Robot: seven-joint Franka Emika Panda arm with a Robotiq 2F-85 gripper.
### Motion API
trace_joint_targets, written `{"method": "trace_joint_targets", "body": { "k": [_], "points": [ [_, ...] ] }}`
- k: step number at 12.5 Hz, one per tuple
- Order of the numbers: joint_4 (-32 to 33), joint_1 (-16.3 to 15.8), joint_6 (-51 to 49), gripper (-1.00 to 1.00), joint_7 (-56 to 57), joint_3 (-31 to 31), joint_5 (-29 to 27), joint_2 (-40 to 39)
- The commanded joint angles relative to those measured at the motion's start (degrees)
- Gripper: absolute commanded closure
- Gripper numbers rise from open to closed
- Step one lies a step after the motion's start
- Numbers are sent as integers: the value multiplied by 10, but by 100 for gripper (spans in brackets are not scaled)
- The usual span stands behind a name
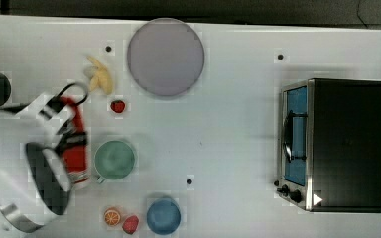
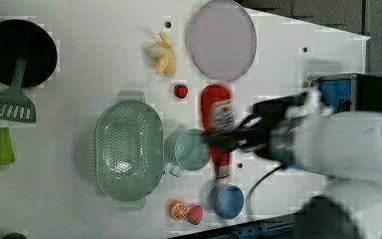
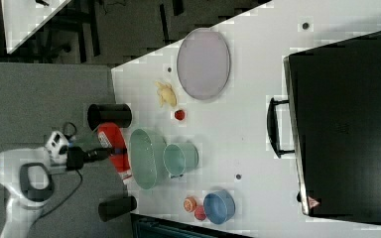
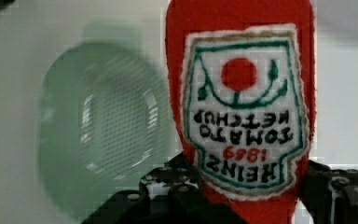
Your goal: Pick Ketchup from the table and place it in strainer.
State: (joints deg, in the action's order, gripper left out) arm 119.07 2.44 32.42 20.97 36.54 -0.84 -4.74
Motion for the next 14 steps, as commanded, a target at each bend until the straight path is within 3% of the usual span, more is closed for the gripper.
{"method": "trace_joint_targets", "body": {
  "k": [1, 8, 9, 12, 14],
  "points": [
    [-3, -6, 63, -21, -181, 34, 1, -50],
    [-2, -39, 194, -21, -239, 39, 66, -200],
    [-2, -40, 200, -30, -239, 35, 78, -217],
    [-8, -39, 235, -95, -241, 28, 97, -236],
    [-17, -37, 229, -100, -274, 28, 91, -211]
  ]
}}
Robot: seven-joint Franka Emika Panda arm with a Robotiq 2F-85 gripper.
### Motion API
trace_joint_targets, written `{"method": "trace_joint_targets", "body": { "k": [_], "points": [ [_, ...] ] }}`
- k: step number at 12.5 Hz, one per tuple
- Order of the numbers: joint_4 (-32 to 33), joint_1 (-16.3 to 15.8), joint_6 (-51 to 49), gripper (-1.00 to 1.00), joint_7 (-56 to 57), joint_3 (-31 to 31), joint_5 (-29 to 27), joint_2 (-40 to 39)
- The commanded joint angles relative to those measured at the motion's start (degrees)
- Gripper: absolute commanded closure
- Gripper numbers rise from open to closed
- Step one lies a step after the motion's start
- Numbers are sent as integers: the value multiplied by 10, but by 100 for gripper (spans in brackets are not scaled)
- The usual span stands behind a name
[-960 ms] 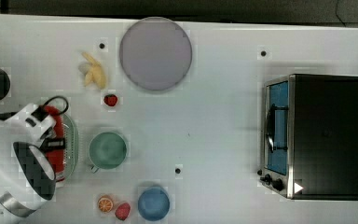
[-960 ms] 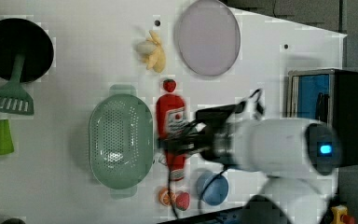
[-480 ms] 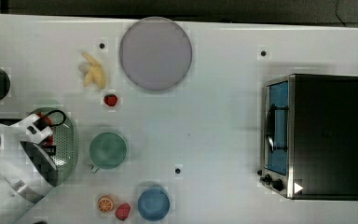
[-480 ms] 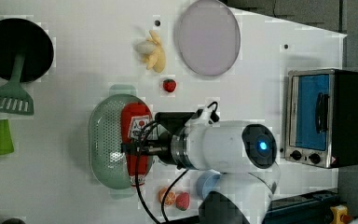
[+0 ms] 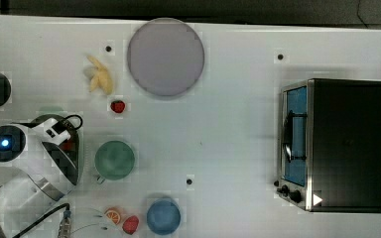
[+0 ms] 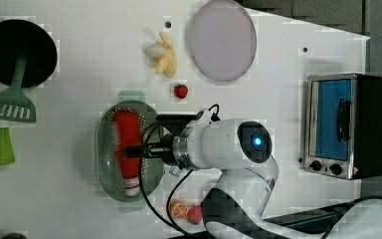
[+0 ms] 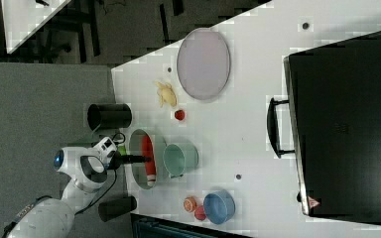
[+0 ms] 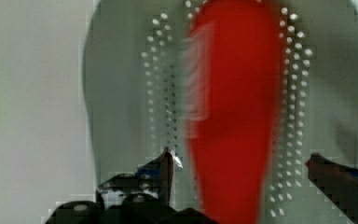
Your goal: Pick Ketchup from the table and place it in strainer.
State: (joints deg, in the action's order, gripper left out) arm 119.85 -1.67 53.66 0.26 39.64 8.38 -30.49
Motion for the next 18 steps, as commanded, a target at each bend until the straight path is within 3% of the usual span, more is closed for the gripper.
{"method": "trace_joint_targets", "body": {
  "k": [1, 3, 7, 11, 15, 18],
  "points": [
    [-31, 9, 6, -100, -98, -3, -3, 68],
    [-41, 25, -42, -100, -127, -5, -3, 121],
    [-61, 92, -164, -100, -127, -23, -6, 239],
    [-95, 144, -315, -100, -127, -100, -37, 331],
    [-145, 154, -397, -100, -126, -207, -67, 362],
    [-178, 154, -470, -100, -116, -248, -79, 363]
  ]
}}
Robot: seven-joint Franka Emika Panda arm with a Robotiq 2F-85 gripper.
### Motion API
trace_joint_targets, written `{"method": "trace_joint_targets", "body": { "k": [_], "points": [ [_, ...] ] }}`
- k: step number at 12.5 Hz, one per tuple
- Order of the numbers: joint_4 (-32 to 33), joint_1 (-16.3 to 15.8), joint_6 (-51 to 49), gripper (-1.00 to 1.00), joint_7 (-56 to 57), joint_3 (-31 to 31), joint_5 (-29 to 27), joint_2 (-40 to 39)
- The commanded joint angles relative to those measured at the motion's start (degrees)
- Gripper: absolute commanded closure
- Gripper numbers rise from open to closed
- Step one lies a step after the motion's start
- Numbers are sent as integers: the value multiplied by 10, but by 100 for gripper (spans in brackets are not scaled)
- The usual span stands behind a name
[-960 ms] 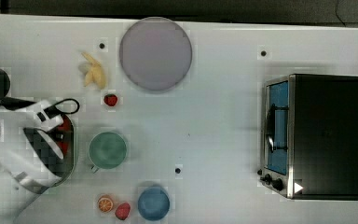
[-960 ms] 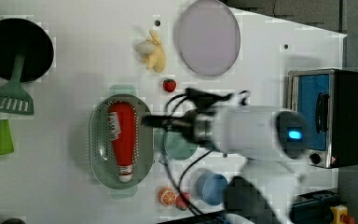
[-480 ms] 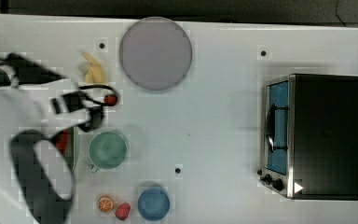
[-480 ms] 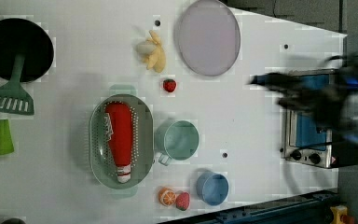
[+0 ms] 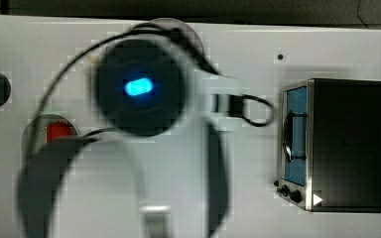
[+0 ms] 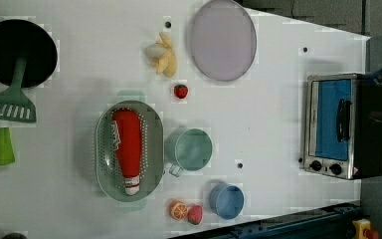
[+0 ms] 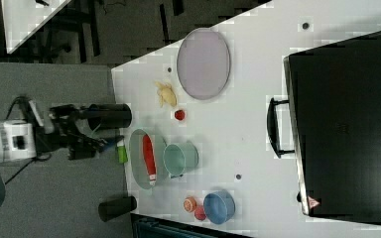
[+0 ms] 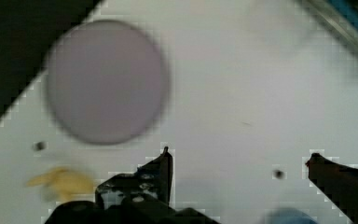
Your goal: Pick Ketchup from the table and place it in strainer.
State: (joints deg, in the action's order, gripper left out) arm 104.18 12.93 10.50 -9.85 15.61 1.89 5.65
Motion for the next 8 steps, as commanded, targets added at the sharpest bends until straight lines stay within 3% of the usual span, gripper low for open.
{"method": "trace_joint_targets", "body": {
  "k": [1, 8],
  "points": [
    [-28, 8, -62, -100, -13, -17, -16, 1],
    [-39, 9, -80, -100, 27, -39, -15, -2]
  ]
}}
